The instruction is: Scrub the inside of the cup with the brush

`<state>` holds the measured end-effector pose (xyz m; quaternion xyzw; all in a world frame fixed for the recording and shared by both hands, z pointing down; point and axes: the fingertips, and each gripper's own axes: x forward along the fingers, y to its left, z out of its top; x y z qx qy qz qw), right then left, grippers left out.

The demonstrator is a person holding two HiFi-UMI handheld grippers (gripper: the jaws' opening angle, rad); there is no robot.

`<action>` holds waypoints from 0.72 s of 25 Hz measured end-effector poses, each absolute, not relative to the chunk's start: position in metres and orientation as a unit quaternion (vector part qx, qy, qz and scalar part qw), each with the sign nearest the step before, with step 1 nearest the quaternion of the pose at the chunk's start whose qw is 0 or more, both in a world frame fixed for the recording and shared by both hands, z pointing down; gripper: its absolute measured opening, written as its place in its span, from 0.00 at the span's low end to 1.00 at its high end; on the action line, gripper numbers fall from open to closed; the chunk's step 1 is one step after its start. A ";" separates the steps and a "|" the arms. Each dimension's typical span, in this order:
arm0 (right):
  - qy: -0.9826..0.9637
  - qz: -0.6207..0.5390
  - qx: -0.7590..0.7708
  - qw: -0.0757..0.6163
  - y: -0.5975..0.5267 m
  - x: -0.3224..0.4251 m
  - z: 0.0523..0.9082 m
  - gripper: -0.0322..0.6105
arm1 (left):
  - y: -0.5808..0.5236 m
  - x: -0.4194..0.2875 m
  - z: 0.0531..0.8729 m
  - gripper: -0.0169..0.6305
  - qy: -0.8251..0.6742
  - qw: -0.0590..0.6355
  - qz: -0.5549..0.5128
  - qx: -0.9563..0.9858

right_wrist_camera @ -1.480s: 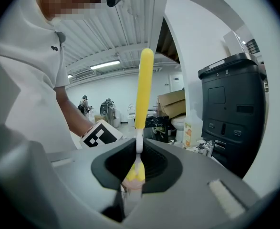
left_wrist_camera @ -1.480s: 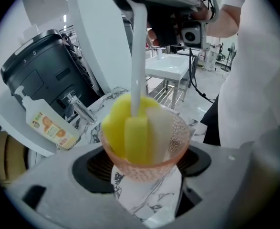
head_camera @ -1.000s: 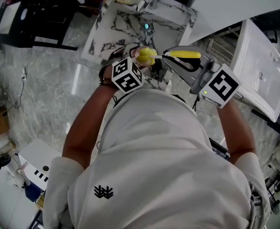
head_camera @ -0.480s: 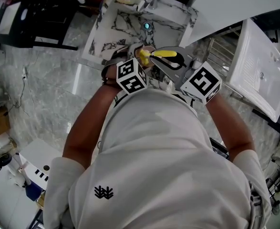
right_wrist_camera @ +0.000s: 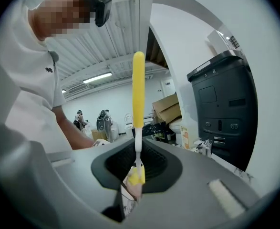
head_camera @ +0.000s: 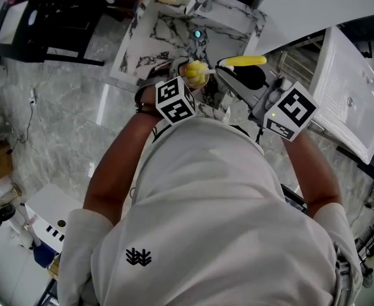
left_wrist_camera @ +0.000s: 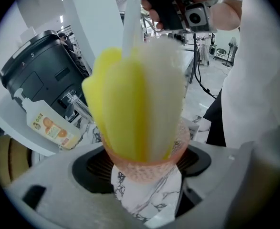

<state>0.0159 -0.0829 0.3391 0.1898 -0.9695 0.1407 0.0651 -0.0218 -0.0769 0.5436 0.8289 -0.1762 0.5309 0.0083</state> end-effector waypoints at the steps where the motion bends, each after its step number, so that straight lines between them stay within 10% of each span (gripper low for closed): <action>1: -0.969 0.140 0.192 0.062 -0.084 0.019 0.336 0.11 | -0.077 -0.022 0.543 0.61 -0.179 0.017 0.527 0.831; 18: -0.970 0.111 0.175 0.127 -0.078 -0.010 0.380 0.11 | -0.077 -0.013 0.533 0.61 -0.179 0.051 0.503 0.844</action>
